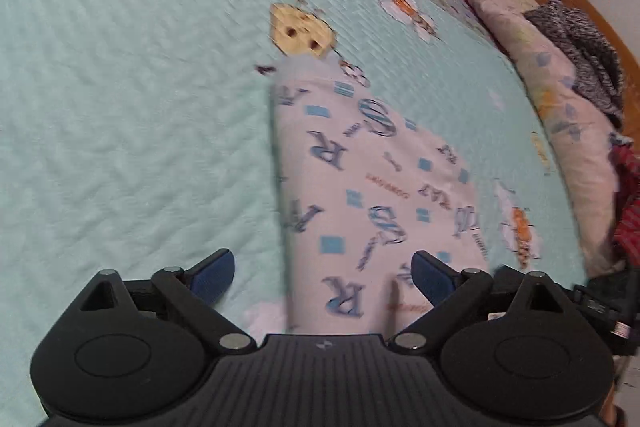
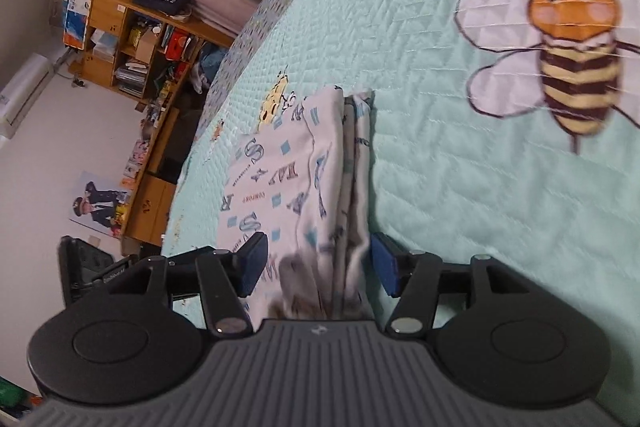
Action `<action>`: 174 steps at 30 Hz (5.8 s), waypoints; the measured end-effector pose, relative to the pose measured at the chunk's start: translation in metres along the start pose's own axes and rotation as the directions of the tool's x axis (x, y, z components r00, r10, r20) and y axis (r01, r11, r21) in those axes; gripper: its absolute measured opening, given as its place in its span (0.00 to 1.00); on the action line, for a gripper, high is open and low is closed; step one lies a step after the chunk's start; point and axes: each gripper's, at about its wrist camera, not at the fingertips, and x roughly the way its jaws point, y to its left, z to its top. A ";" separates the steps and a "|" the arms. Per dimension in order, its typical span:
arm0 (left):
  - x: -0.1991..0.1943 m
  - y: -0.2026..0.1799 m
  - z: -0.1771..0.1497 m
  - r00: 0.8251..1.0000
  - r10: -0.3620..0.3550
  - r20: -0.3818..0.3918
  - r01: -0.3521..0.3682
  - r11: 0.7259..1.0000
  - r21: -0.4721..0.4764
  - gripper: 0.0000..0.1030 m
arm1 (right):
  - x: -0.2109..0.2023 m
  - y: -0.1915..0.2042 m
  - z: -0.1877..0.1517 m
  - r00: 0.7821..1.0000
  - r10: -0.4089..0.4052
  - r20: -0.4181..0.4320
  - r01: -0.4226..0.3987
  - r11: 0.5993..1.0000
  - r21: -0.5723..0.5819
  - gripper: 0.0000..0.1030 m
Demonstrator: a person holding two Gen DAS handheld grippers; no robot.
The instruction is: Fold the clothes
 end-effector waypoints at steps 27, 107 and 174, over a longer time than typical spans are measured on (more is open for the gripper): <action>-0.028 -0.111 -0.022 0.984 0.079 0.163 -0.128 0.938 0.321 0.21 | -0.028 0.038 -0.050 0.968 0.118 0.219 -0.092 0.988 -0.126 0.22; 0.065 -0.568 -0.576 0.823 -0.139 -0.550 0.548 0.445 0.708 0.69 | -0.700 -0.185 -0.527 0.243 -0.581 0.777 0.086 0.811 0.579 0.55; -0.106 -0.203 -0.218 0.944 0.276 0.182 -0.329 0.827 0.456 0.95 | -0.249 0.077 -0.202 0.858 -0.282 0.429 0.429 0.852 -0.299 0.61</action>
